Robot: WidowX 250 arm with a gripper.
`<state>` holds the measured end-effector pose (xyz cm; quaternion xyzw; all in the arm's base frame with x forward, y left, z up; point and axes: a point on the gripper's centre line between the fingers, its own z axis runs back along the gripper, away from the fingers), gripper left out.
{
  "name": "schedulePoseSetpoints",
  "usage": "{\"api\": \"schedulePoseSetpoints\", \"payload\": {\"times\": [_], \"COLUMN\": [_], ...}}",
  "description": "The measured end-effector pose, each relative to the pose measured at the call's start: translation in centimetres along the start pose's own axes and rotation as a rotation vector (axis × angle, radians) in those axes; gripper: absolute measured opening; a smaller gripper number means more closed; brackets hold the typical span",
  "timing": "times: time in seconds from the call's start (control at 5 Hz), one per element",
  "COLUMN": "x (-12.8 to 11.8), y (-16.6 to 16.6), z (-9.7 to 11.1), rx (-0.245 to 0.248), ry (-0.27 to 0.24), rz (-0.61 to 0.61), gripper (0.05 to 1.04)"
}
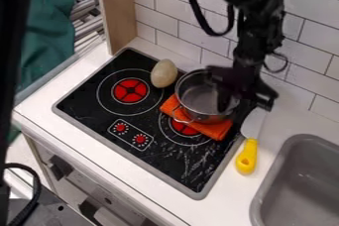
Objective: Put the silver pot on the orange cloth
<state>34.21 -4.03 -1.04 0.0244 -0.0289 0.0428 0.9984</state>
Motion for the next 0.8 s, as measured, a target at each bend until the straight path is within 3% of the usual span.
{"api": "schedulePoseSetpoints", "payload": {"times": [0.2, 0.4, 0.8], "x": [-0.1, -0.4, -1.2], "y": [0.7, 1.6, 3.8], "z": [3.5, 6.4, 5.6], "rx": [0.012, 0.025, -0.06], "ry": [-0.071, -0.109, -0.099], "rz": [0.035, 0.114, 0.23], "gripper": [0.797, 1.012, 1.006]}}
